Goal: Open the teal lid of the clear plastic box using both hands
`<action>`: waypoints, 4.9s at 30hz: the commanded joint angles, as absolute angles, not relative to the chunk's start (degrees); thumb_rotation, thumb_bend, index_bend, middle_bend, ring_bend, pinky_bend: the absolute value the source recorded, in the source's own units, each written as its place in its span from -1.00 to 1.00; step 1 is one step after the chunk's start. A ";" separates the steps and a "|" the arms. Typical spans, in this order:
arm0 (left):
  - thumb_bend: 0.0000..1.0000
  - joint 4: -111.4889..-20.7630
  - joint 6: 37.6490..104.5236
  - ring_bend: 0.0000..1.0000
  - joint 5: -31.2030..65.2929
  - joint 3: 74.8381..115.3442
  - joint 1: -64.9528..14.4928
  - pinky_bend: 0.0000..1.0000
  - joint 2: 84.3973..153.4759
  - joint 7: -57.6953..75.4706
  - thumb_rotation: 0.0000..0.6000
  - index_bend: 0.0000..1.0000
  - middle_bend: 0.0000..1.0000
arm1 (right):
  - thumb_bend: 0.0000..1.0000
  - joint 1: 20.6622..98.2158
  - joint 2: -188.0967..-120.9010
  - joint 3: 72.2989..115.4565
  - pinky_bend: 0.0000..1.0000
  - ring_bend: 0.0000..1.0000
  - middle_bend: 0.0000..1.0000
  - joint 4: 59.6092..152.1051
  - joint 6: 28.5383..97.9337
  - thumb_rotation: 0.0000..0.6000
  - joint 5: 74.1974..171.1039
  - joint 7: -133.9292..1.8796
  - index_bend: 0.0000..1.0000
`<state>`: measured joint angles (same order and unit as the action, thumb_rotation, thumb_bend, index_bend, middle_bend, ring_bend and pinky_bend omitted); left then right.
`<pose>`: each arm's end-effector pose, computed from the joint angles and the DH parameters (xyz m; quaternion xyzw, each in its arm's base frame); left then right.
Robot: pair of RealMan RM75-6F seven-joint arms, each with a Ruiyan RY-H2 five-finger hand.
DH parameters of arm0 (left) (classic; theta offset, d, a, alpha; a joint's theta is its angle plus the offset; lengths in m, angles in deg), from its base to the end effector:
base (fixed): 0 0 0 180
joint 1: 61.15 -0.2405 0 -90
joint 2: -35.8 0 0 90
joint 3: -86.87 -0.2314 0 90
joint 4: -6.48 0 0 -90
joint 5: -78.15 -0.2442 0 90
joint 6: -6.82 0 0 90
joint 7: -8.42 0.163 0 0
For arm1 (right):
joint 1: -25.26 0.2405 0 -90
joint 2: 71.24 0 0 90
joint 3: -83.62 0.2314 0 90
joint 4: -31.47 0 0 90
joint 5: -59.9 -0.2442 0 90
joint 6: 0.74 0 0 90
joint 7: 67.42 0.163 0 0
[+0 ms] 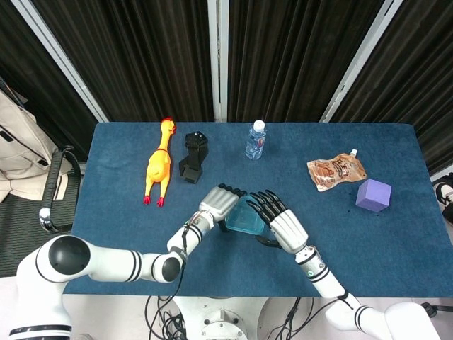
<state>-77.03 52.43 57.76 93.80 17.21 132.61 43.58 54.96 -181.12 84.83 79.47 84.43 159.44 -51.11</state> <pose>0.0119 0.3474 -0.1384 -0.8290 -0.3838 -0.2553 0.3168 -0.1712 -0.2871 -0.0840 0.6843 -0.3035 0.5756 0.3293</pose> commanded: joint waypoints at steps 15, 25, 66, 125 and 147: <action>-1.00 -76.11 53.04 -0.70 57.12 93.80 16.97 -0.70 133.44 44.49 1.00 -0.40 -0.46 | -0.71 55.22 -180.19 85.07 -1.00 -1.00 -1.00 81.27 85.44 1.00 158.95 -52.35 -1.00; -1.00 -75.73 52.85 -0.70 56.53 93.96 16.74 -0.70 133.87 44.77 1.00 -0.40 -0.46 | -0.71 55.36 -179.51 85.36 -1.00 -1.00 -1.00 82.04 85.46 1.00 158.50 -53.09 -1.00; -1.00 -79.45 53.25 -0.70 51.41 94.65 14.59 -0.71 131.50 42.81 1.00 -0.64 -0.54 | 0.25 55.97 -180.33 86.46 -1.00 -1.00 -0.73 80.35 85.74 1.00 157.23 -55.28 -0.43; -1.00 -89.48 66.27 -1.00 33.75 93.11 -2.29 -1.00 118.48 31.36 1.00 -0.89 -0.93 | 0.25 56.86 -179.13 93.83 -1.00 -1.00 -0.35 73.31 94.24 1.00 154.08 -62.61 0.56; -1.00 -89.89 74.45 -1.00 25.92 90.14 -15.26 -1.00 114.15 30.03 1.00 -0.89 -0.94 | -0.60 55.57 -179.00 95.45 -1.00 -1.00 -1.00 65.07 81.49 1.00 144.70 -56.10 -1.00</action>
<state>-89.94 73.85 26.32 90.22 -14.59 114.54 30.05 56.77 -179.98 95.97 62.98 82.11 145.25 -56.75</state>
